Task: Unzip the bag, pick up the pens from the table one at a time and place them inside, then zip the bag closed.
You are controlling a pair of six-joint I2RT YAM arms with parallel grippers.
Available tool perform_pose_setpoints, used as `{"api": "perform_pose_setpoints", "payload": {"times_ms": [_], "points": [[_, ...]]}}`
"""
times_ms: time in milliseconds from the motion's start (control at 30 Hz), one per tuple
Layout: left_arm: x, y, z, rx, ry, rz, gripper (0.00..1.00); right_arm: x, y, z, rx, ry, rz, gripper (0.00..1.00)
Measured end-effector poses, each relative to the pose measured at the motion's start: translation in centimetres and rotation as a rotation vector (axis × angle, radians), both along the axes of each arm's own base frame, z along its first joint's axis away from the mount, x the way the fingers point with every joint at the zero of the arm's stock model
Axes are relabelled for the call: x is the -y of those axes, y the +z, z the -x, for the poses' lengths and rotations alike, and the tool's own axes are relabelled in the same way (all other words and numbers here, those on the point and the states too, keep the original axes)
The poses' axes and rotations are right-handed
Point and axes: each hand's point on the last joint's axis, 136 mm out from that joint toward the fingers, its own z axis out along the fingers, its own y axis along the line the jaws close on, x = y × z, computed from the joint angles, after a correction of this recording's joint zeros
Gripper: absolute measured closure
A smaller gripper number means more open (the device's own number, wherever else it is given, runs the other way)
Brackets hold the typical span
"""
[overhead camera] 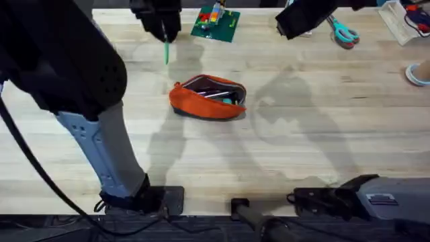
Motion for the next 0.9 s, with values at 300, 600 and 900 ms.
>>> {"api": "perform_pose_setpoints", "payload": {"times_ms": [300, 600, 900], "points": [[0.2, 1.5, 1.3, -0.002, -0.053, -0.014, 0.957, 0.0, 0.0, 0.1, 0.006, 0.027, 0.017, 0.004], [-0.4, 7.3, 4.2, 0.151, -0.105, 0.044, 0.957, 0.0, 0.0, 0.1, 0.012, 0.047, 0.028, 0.004], [-0.2, 7.0, 9.0, 0.214, -0.223, 0.08, 0.957, 1.3, 0.0, -0.5, 0.013, 0.013, 0.032, 0.003]]}}
